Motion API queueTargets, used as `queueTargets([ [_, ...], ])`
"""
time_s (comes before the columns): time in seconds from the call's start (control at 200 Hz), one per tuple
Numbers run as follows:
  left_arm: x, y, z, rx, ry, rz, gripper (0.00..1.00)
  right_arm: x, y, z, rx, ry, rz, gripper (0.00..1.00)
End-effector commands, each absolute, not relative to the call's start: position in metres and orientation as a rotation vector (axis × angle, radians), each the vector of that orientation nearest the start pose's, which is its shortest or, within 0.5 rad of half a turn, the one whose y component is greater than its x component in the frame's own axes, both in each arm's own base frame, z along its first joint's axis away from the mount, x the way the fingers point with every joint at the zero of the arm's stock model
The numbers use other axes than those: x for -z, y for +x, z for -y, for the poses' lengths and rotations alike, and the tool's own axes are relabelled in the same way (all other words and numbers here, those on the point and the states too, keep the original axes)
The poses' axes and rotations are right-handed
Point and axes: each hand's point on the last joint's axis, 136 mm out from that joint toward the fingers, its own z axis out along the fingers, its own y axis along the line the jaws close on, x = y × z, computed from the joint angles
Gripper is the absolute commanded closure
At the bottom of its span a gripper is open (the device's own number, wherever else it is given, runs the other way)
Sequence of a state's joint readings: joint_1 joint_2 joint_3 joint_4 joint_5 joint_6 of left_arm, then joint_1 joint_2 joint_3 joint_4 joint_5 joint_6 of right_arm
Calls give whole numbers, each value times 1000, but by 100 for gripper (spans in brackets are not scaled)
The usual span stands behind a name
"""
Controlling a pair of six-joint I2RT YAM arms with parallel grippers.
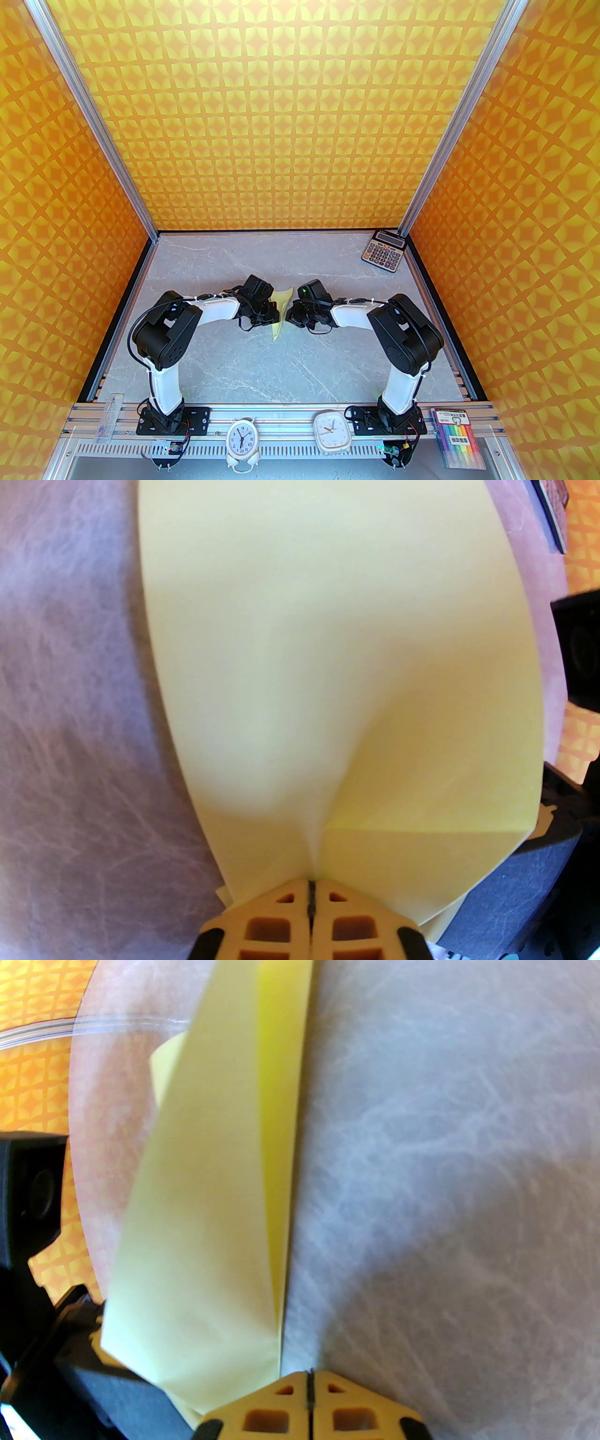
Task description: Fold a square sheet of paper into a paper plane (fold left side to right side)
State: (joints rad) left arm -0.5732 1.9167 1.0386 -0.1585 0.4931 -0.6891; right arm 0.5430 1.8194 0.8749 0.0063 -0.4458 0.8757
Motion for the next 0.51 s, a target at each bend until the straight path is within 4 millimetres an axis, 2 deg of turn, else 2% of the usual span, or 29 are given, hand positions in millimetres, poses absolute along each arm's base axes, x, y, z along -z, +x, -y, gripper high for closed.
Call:
queueTargets([
  [0.0,9,306,287,1056,-74,-2873,100,-36,314,-285,-1135,210,-2690,94],
  [0.22,17,302,284,1140,-98,-2876,100,-42,320,-296,-1235,215,-2638,94],
  [0.5,23,301,285,1189,-111,-2903,100,-27,326,-301,-1236,244,-2661,93],
])
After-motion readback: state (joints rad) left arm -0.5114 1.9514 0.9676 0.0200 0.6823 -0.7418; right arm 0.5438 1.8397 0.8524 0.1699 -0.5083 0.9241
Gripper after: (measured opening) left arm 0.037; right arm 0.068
